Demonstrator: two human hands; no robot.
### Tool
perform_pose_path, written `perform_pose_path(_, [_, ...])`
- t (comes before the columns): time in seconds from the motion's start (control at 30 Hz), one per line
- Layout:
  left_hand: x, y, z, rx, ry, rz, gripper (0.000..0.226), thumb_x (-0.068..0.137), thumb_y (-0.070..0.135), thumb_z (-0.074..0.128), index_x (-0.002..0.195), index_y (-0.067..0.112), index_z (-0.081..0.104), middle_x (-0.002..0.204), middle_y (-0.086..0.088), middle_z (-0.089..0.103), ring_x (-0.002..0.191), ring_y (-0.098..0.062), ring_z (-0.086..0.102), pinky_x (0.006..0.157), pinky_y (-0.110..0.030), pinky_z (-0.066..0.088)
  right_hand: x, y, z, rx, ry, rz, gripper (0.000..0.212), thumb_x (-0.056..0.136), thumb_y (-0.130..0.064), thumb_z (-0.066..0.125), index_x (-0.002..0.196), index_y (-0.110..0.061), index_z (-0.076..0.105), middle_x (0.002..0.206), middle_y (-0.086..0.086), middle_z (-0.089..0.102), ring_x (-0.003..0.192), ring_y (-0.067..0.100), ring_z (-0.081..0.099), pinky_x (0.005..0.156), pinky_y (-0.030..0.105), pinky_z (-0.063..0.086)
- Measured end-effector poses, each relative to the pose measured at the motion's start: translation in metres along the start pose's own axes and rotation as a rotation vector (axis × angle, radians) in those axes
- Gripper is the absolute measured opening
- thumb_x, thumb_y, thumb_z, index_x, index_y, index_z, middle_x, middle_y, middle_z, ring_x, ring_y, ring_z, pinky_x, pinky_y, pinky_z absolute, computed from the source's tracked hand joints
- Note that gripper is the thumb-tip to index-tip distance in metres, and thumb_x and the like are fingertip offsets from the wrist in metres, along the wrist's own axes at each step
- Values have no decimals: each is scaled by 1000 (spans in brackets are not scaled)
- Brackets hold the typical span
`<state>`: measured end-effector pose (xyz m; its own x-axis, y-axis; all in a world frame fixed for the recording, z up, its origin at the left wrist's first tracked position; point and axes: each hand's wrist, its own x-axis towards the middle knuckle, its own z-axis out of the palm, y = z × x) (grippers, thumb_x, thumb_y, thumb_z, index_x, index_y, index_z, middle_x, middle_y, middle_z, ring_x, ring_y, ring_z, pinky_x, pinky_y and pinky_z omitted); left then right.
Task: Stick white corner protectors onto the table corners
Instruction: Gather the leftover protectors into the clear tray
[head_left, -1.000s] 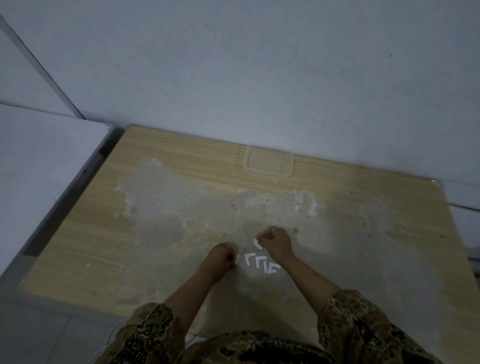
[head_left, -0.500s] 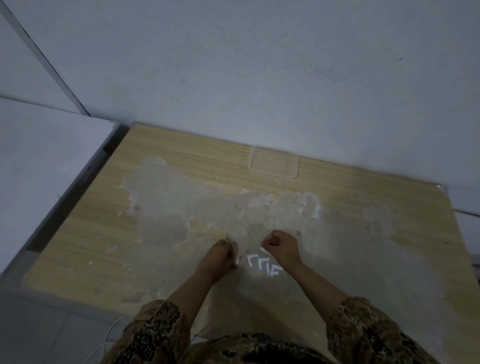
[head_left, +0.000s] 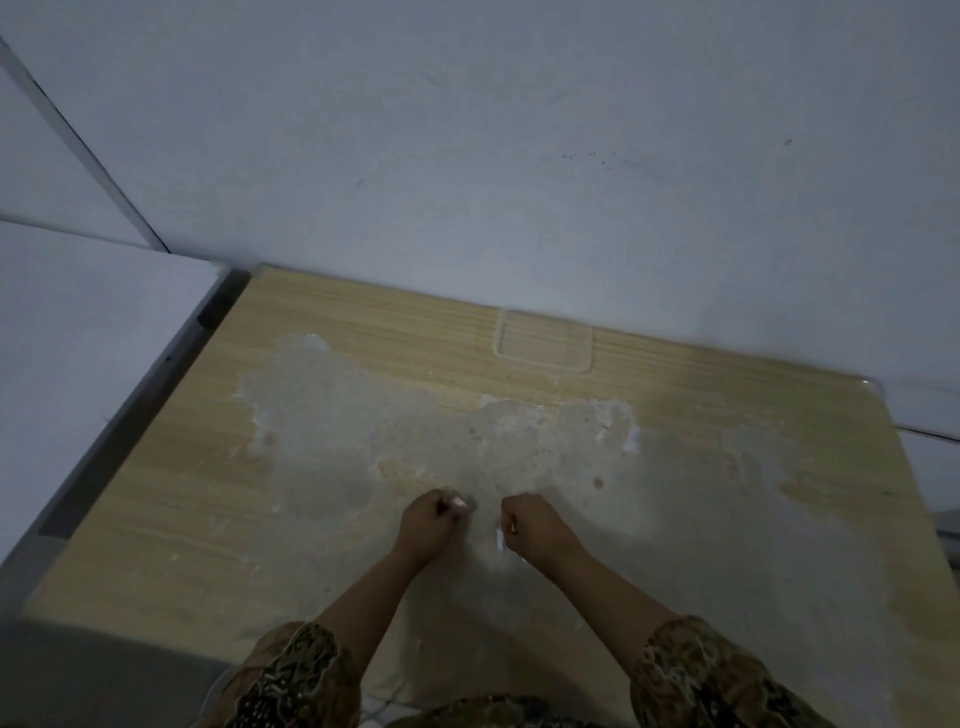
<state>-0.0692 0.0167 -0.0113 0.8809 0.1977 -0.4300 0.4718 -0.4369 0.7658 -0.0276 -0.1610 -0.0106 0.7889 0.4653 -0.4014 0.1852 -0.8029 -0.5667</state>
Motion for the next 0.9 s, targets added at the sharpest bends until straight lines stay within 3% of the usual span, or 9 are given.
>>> perform_pose_path(0.1, [7,12,-10,-363,-36,-174,15,94,14,56,81,7,58,68,-3,53,59,-9,49,52,-13,42,2,-4,-5,-25,-51,-37,14,78,-2,57,83,-12,48,82,12,58,79,31,57,60,29,37])
perform_pose_path(0.2, [17,25,-16,-541,-118,-203,25,96,17,53,74,5,52,66,-7,48,57,-13,45,52,-15,41,4,-2,-10,157,-13,15,22,76,-3,64,96,-7,57,78,12,58,71,22,55,58,25,36])
perform_pose_path(0.27, [25,36,-17,-582,-126,-217,26,96,16,53,72,6,52,64,-5,50,57,-13,47,53,-18,41,3,2,-17,350,45,128,16,78,-7,70,93,-12,69,80,5,64,75,16,61,67,21,44])
perform_pose_path(0.4, [52,69,-14,-700,-185,-200,16,94,0,50,79,5,52,69,-8,51,51,-6,53,50,-15,44,2,12,-50,926,87,309,16,88,-7,63,82,-14,77,90,14,73,87,21,69,80,27,52])
perform_pose_path(0.53, [96,121,-6,-767,-204,-186,18,92,-9,44,90,2,59,60,-5,51,49,-9,49,56,-19,38,16,32,-95,1429,274,489,16,93,1,55,98,-3,69,91,4,70,87,11,62,76,16,55])
perform_pose_path(0.63, [135,162,7,-729,-226,-174,26,91,-11,43,77,1,61,60,-7,50,50,-11,47,55,-20,38,33,55,-120,1514,347,519,22,93,2,54,111,1,65,99,10,68,90,14,60,68,11,56])
perform_pose_path(0.73, [179,194,21,-627,-168,-182,15,89,-10,51,96,-9,65,60,-4,59,52,-7,55,54,-16,46,46,70,-138,1454,319,508,29,92,3,51,118,9,62,89,14,65,82,15,57,75,15,54])
perform_pose_path(0.8, [202,215,24,-595,-179,-200,28,87,-8,58,114,-8,57,79,-8,60,69,-10,59,64,-18,50,59,76,-147,1410,276,479,30,92,3,48,120,11,59,72,13,62,70,12,58,78,16,50])
perform_pose_path(0.9, [218,238,20,-519,-300,-243,48,91,9,60,135,0,45,134,-7,47,127,-23,42,98,-33,36,80,79,-159,1421,305,495,30,91,4,50,119,12,59,74,11,65,67,12,59,69,15,52])
